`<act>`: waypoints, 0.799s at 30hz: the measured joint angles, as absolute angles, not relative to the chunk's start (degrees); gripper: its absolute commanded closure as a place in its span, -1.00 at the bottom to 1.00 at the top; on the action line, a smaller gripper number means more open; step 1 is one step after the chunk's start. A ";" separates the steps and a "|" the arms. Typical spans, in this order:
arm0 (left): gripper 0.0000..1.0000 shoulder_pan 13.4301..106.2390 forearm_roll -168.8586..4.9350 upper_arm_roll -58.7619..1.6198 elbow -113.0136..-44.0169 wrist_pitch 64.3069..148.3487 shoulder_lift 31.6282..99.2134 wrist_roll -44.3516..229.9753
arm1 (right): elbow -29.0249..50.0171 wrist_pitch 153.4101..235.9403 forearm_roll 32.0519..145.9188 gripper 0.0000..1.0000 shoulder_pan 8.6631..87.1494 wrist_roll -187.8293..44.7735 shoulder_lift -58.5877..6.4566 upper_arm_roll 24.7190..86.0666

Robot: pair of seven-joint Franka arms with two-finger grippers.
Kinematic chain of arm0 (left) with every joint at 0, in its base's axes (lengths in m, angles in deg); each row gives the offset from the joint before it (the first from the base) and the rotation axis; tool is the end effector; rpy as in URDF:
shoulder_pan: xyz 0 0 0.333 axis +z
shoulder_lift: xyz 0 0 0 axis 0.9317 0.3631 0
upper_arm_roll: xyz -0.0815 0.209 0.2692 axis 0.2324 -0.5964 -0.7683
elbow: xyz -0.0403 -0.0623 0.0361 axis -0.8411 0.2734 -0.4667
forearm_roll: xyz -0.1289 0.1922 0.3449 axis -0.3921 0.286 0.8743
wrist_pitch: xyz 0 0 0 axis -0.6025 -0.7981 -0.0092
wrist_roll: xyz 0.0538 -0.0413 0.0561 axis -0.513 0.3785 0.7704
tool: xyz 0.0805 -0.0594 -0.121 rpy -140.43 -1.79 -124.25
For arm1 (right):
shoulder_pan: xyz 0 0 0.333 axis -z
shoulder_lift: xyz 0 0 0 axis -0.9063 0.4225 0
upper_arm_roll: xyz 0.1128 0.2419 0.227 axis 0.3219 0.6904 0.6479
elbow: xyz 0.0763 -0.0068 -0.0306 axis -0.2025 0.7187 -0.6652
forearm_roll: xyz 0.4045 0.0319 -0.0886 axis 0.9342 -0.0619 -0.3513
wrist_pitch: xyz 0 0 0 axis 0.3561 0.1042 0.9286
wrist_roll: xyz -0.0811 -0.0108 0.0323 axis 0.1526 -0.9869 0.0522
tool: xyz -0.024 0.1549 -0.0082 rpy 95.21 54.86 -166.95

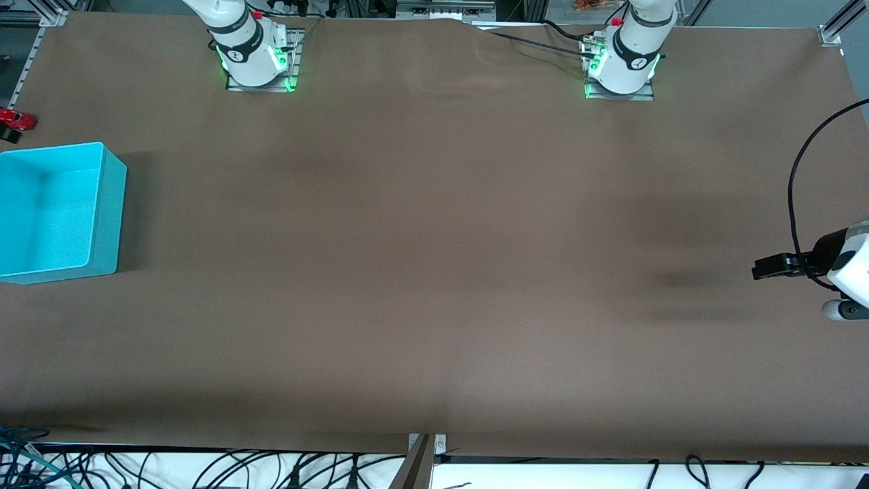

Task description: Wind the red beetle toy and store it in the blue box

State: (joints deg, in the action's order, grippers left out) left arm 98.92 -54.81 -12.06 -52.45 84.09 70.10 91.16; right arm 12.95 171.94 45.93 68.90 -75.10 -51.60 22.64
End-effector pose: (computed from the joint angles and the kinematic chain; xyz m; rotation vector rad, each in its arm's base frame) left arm 0.7188 0.0761 0.4547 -3.1131 -0.0352 0.1079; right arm 0.3991 -0.3881 0.5325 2.9141 -1.0576 -0.2255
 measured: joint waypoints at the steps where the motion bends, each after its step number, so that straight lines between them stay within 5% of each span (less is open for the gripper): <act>1: -1.00 98.93 -54.80 -12.11 -52.44 84.08 70.10 91.16 | 13.18 173.09 45.93 -1.00 68.96 -74.74 -51.61 20.62; 8: -1.00 99.01 -54.78 -12.35 -52.37 84.01 70.10 91.16 | 13.61 178.34 45.94 -1.00 69.34 -73.25 -51.79 13.11; 24: -1.00 99.21 -54.72 -12.39 -52.28 83.91 70.10 91.16 | 13.69 178.40 46.33 -1.00 68.23 -76.34 -51.72 13.41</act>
State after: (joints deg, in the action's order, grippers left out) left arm 99.21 -54.72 -12.39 -52.28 83.91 70.10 91.16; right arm 13.69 178.40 46.33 68.23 -76.34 -51.72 13.41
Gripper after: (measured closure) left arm 0.000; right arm 0.000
